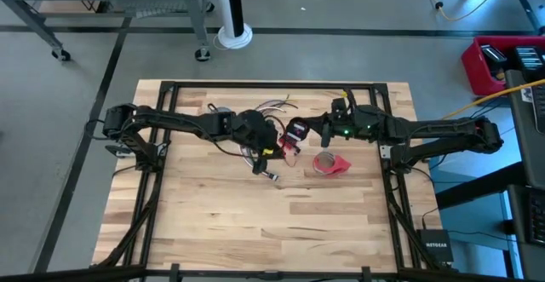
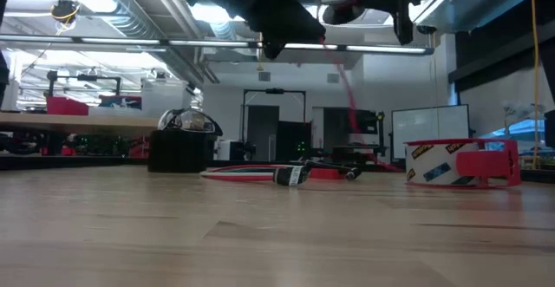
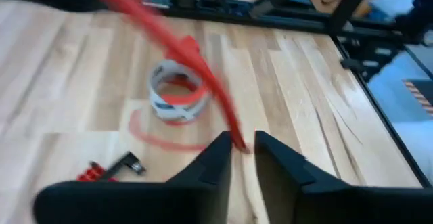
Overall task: Coil cords
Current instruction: Coil the red wire onto the spool
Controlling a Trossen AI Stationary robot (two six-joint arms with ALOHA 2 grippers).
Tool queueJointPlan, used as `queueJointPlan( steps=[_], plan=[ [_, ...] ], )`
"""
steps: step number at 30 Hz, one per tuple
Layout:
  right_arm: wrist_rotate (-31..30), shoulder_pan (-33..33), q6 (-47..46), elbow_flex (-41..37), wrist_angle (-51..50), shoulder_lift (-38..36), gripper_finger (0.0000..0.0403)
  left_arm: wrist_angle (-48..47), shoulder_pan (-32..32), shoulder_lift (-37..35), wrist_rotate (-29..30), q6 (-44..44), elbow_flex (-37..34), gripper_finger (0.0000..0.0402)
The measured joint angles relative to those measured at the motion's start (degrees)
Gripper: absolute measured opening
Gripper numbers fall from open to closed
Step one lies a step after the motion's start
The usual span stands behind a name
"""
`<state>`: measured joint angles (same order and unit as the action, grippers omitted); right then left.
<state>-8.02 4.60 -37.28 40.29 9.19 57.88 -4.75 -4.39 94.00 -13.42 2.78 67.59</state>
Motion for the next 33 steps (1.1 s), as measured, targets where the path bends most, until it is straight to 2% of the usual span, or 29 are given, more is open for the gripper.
queueJointPlan(
  steps=[4, 8, 12, 18, 24, 33],
  plan=[
    [0.48, -0.04, 0.32, 0.0, 1.04, 0.06, 0.0001, -1.32, 0.77, -0.11, 3.86, -0.61, 0.0, 0.0114],
    [0.55, -0.04, 0.39, -0.02, 0.89, 0.07, 0.0001, -0.89, 0.85, -0.12, 4.6, -0.93, 0.0, 0.0132],
    [0.59, -0.04, 0.48, -0.02, 1.27, 0.07, 0.0001, -1.53, 1.09, -0.13, 4.62, 0.78, 0.02, 0.0134],
    [-1.8, -0.09, 1.79, -0.02, 1.31, -0.02, 0.0001, -7.4, 1.08, -0.15, 5.26, 1.34, 0.02, 0.0134],
    [-1.89, -0.09, 1.81, -0.04, 1.31, -0.08, 0.0001, -8.3, 1.06, -0.15, 11.03, 0.47, 0.02, 0.0134],
    [-3.42, -0.09, 2.27, -0.04, 1.31, -0.08, 0.0001, -8.22, 1.06, -0.15, 16.17, 1.3, 0.06, 0.0124]
  ],
)
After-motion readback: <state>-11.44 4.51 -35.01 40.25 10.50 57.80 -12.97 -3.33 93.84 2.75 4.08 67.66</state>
